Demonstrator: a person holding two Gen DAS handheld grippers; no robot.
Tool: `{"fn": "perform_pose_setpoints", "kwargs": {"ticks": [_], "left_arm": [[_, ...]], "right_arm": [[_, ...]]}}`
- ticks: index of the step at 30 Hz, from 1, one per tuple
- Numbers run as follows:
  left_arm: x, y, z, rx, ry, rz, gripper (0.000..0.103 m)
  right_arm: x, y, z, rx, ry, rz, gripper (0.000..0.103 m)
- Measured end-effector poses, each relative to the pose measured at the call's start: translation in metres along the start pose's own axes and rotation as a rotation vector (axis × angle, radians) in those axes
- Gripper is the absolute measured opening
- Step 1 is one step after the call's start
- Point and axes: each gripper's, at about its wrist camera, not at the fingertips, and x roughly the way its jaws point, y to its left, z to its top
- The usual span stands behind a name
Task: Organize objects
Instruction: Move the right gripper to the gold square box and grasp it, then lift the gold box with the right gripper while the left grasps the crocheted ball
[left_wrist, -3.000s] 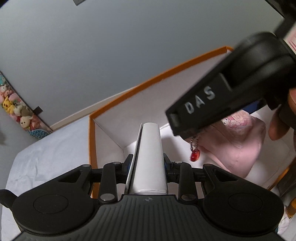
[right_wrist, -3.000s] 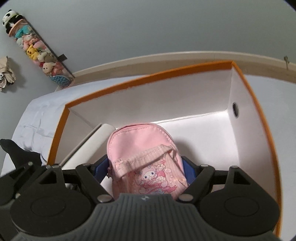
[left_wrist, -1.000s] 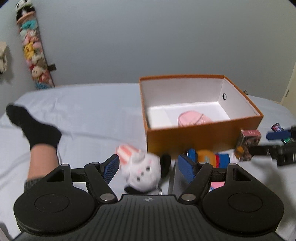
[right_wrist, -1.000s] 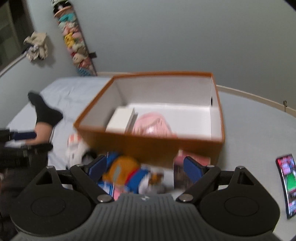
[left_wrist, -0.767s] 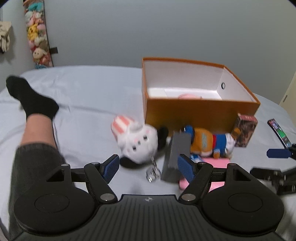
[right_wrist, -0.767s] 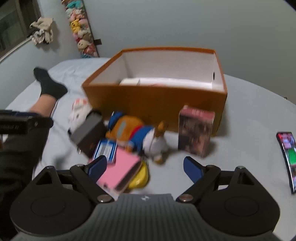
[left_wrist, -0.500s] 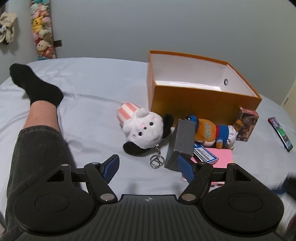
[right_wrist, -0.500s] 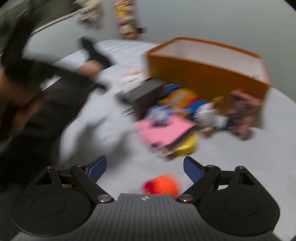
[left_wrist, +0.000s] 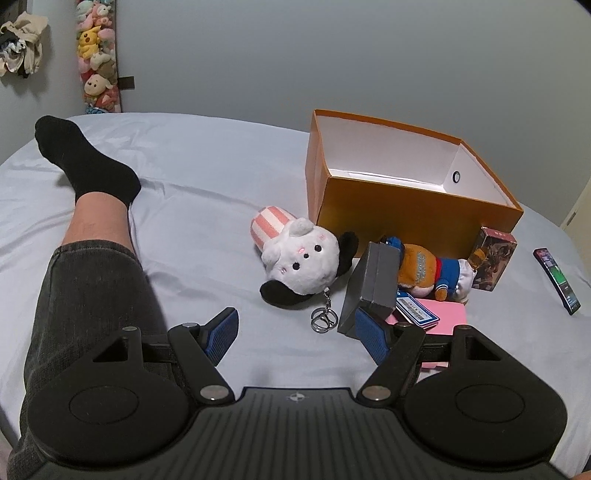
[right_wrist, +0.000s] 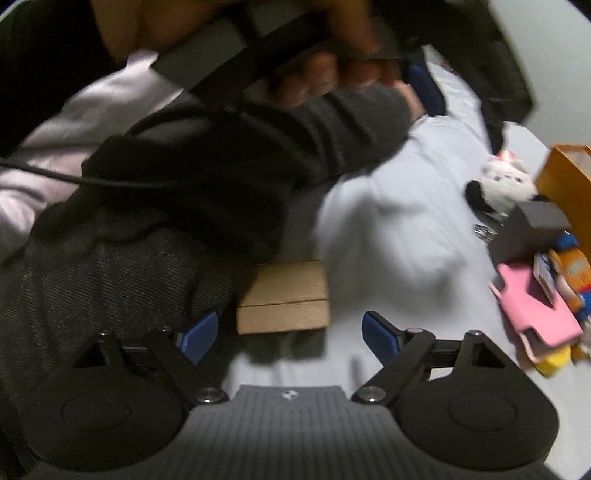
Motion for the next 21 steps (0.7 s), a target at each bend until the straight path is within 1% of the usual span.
{"fn": "perform_pose_setpoints", "kwargs": {"ticks": [3, 4, 5, 6, 11, 17, 21], "left_arm": [[-0.001, 0.0, -0.002, 0.001, 0.001, -0.003, 0.085], [-0.002, 0.0, -0.002, 0.0, 0.001, -0.004, 0.085], [-0.002, 0.0, -0.003, 0.001, 0.002, -0.004, 0.085], [-0.001, -0.001, -0.003, 0.001, 0.004, -0.005, 0.085], [-0.003, -0.005, -0.004, 0.005, 0.002, -0.014, 0.085], [-0.006, -0.014, -0.005, 0.019, 0.005, -0.022, 0.085], [-0.005, -0.017, -0.006, 0.025, 0.013, -0.024, 0.085]], "right_arm": [[0.003, -0.002, 0.003, -0.009, -0.003, 0.011, 0.083], [0.003, -0.005, 0.002, -0.004, -0.002, 0.023, 0.078], [0.003, -0.008, 0.002, 0.0, 0.003, 0.033, 0.067], [0.005, -0.01, 0.0, -0.011, 0.021, 0.031, 0.061], [0.003, -0.016, 0.0, -0.039, 0.016, 0.032, 0.061], [0.019, -0.006, 0.004, -0.137, 0.004, -0.014, 0.061], [0.001, -0.022, -0.009, -0.079, -0.019, -0.014, 0.061]]}}
